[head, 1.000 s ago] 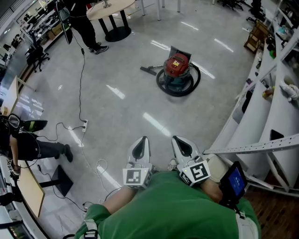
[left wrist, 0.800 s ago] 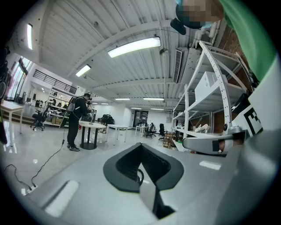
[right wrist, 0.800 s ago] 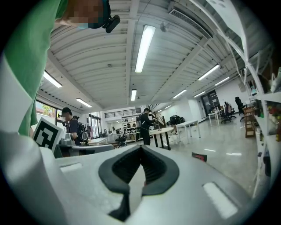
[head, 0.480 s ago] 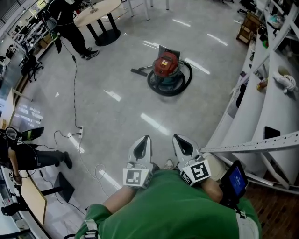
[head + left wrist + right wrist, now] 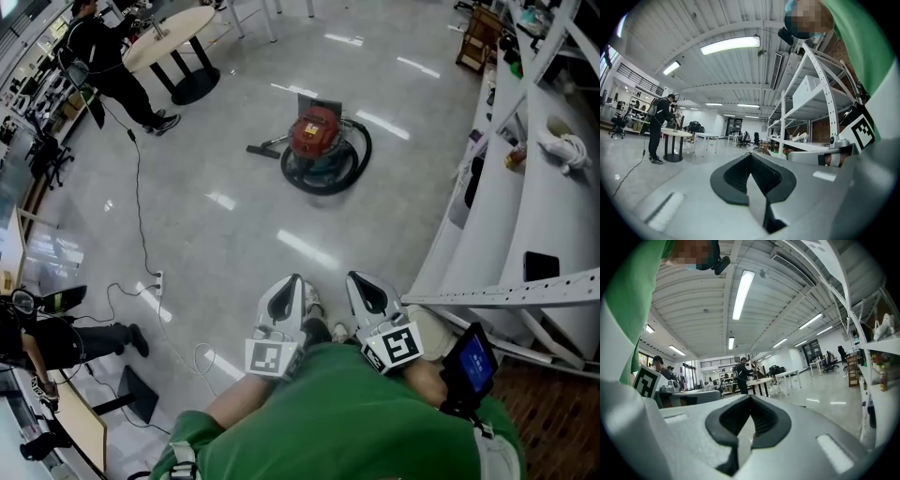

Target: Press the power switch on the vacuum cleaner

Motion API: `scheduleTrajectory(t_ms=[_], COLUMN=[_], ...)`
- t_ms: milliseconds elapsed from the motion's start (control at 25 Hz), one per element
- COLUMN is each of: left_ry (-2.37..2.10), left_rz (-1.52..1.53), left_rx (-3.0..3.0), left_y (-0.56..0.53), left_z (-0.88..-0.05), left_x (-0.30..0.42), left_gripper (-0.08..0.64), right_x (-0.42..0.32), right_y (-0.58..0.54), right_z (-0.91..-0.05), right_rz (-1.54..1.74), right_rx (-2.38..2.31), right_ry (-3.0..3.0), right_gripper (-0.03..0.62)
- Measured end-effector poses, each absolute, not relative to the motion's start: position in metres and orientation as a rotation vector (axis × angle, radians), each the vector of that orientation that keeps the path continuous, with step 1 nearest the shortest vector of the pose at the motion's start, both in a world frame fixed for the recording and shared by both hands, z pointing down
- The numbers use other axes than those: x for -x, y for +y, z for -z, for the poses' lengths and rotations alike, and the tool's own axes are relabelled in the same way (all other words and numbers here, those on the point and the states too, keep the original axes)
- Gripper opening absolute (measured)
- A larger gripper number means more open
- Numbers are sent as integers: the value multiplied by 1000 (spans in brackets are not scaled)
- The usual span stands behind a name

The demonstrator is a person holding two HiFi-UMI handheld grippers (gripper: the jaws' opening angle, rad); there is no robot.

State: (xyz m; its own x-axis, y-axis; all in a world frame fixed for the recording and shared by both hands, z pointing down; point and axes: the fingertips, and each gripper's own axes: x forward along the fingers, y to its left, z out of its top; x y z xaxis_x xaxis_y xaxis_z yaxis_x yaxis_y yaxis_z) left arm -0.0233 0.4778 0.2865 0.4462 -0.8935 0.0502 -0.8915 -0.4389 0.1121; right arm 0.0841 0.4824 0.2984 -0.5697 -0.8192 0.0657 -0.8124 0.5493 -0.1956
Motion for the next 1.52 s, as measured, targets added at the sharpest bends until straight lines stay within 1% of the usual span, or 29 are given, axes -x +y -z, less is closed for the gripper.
scheduleTrajectory(t_ms=[280, 720, 1120, 1520], left_ry=[-1539, -1474, -1463, -1590], left_rz=[41, 55, 106, 92], left_rx=[-2593, -2589, -2591, -2505], left_y=[428, 338, 275, 251], left_z=[-295, -293, -287, -295], left_x=[23, 49, 94, 147], left_gripper=[8, 6, 6, 7], right_x=[-88, -67, -23, 21], right_y=[440, 357, 293, 259], right_z=[-308, -301, -292, -300], right_rz=[327, 323, 290, 319], right_rx=[1514, 1587, 1624, 1533], right_ry=[2711, 2673, 2671, 2746], right_gripper=[0, 0, 0, 0])
